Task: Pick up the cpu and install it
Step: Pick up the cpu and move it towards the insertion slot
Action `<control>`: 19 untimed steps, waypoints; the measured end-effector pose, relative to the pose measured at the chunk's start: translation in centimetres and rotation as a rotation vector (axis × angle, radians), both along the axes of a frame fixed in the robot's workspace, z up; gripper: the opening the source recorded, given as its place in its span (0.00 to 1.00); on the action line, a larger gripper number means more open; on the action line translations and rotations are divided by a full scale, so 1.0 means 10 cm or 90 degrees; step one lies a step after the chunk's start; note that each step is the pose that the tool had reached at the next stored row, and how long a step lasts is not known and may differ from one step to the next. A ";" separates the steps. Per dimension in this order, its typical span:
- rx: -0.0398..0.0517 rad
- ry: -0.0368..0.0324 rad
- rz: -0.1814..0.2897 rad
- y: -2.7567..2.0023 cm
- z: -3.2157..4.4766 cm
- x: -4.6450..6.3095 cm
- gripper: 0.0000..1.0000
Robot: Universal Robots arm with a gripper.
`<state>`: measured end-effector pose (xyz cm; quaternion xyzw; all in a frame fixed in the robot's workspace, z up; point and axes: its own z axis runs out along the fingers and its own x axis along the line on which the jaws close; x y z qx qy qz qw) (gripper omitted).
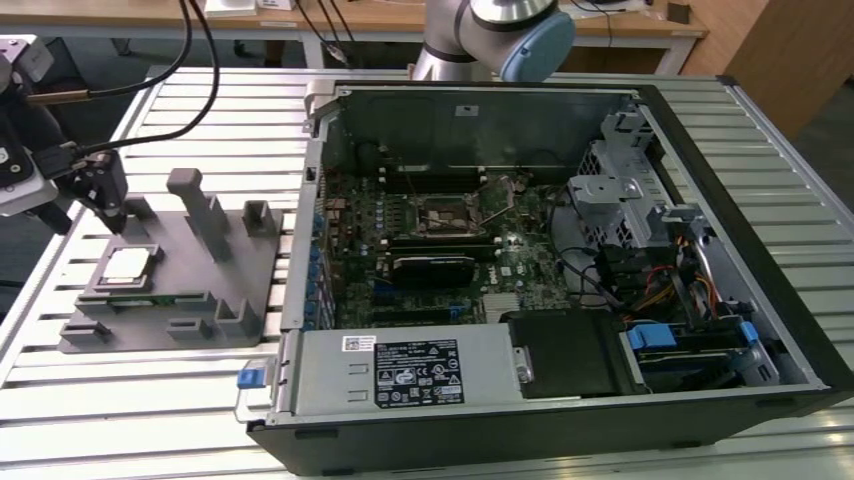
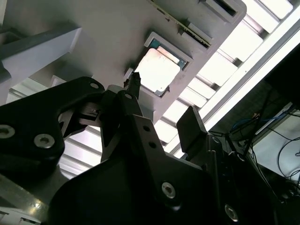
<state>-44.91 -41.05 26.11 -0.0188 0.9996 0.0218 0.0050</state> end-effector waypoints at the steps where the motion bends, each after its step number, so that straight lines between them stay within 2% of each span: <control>1: 0.0000 0.0000 0.000 0.000 -0.007 0.00 0.59; 6: 0.0000 0.0001 0.002 -0.001 -0.068 0.00 0.59; 7: 0.0000 0.0001 0.002 -0.002 -0.077 0.00 0.60; 8: -0.0001 0.0002 0.002 -0.005 -0.086 0.00 0.66; 19: 0.0000 0.0001 0.002 -0.014 -0.246 0.00 0.66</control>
